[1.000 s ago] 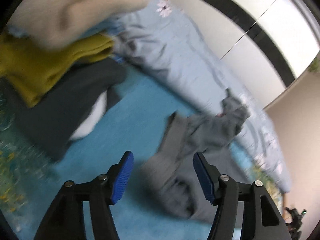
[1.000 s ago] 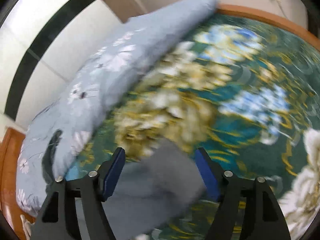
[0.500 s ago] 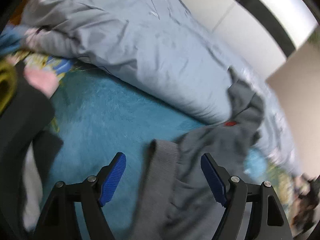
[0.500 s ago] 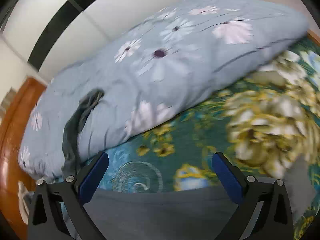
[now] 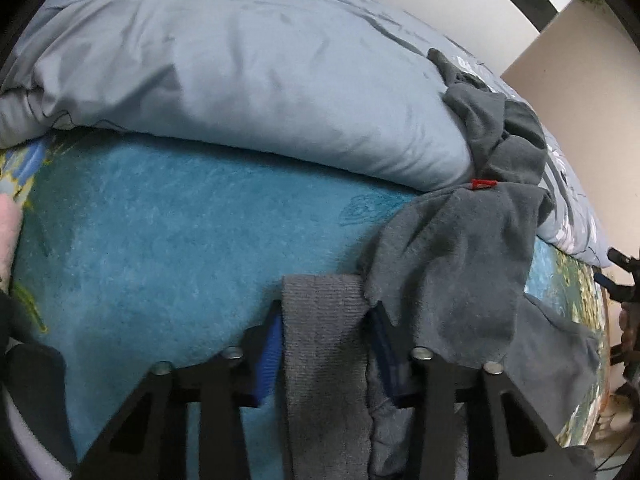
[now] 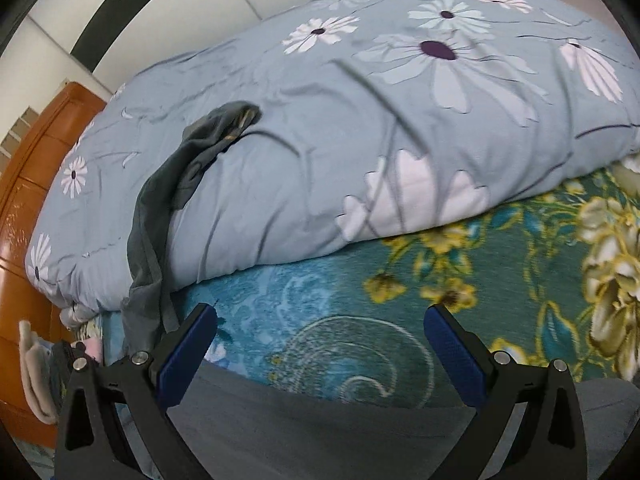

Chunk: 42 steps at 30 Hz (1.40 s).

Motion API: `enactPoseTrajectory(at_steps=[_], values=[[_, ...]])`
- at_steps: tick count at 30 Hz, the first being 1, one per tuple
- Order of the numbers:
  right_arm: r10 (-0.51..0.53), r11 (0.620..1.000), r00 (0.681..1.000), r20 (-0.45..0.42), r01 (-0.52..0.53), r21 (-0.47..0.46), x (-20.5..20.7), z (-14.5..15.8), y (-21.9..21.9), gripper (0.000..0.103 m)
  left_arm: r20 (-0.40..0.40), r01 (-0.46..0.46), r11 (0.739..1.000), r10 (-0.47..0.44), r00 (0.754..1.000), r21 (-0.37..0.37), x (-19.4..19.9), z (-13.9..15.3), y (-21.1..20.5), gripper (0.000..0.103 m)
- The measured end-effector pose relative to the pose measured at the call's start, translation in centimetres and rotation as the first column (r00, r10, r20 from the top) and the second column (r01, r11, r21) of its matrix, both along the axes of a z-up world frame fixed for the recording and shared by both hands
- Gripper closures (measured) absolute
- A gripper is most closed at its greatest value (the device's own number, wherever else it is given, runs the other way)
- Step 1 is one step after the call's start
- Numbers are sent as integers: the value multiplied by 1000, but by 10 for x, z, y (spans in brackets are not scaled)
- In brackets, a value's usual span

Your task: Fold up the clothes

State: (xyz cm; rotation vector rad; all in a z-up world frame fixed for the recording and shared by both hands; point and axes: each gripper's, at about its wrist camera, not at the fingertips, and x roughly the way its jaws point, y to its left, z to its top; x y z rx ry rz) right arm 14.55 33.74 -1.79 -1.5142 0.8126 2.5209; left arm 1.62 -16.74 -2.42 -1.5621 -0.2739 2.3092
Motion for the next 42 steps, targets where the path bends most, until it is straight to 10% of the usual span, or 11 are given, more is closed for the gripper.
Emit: enactPoseTrajectory(at_steps=[7,14,29,39,42], values=[[32,999,999,10,-32,5,-17,1,-18,0,-44,-204,979,204,978,-2,12,8,-40,76],[67,998,998,9,-67,9,-43,1,-31,0,-69,-454,891,453,889,-1,23,10,-90,77],[33,989,998,-59,-41,-141,-197,-3,-79,1,-102,-465,885,460,882,-28,32,-7,-83,71],[-21,979,1000,20,25,-203,-233,-28,-107,85,-97,-471,882,471,877,24,36,-12,-94,70],[-37,981,999,-14,33,-191,-227,-16,-105,94,-79,-485,873,487,870,44,36,-11,-98,70]])
